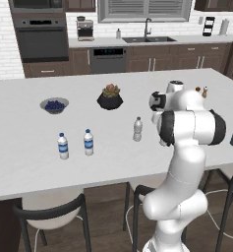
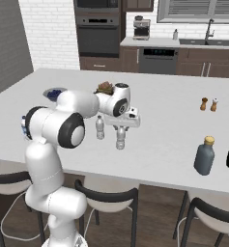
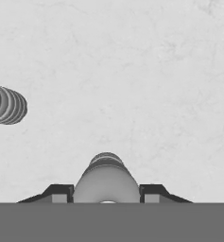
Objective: Move the plastic bottles in the middle to the plastics group, and the glass bottles in the middle to the glass group.
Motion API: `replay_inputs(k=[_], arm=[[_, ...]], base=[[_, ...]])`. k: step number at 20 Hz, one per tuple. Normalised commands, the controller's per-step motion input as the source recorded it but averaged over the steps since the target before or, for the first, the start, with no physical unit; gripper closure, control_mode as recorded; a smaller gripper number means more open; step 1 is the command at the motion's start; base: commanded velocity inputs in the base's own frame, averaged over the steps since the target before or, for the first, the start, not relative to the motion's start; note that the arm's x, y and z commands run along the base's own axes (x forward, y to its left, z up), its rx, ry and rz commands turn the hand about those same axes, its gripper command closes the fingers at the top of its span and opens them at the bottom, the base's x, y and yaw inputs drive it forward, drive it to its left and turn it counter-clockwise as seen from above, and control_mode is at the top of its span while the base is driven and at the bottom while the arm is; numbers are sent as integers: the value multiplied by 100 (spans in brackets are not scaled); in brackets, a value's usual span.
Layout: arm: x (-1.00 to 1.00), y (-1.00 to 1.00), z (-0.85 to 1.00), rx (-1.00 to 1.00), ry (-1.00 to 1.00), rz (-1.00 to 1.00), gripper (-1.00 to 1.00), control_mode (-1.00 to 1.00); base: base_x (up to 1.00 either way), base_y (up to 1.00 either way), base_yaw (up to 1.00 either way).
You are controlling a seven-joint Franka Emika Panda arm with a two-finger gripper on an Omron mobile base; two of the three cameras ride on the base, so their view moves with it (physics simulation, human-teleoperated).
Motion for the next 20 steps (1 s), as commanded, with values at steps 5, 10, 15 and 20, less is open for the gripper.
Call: replay_inputs(k=[5, 10, 15, 20], arm=[[-70, 40, 19, 18, -3, 0, 100, -100], [-49, 84, 8, 2, -10, 6, 100, -100], [-28, 100, 0, 0, -4, 5, 100, -100], [-10, 100, 0, 0, 0, 1, 100, -100]], base=[[0, 0, 0], [0, 0, 0], [0, 0, 0], [0, 0, 0]])
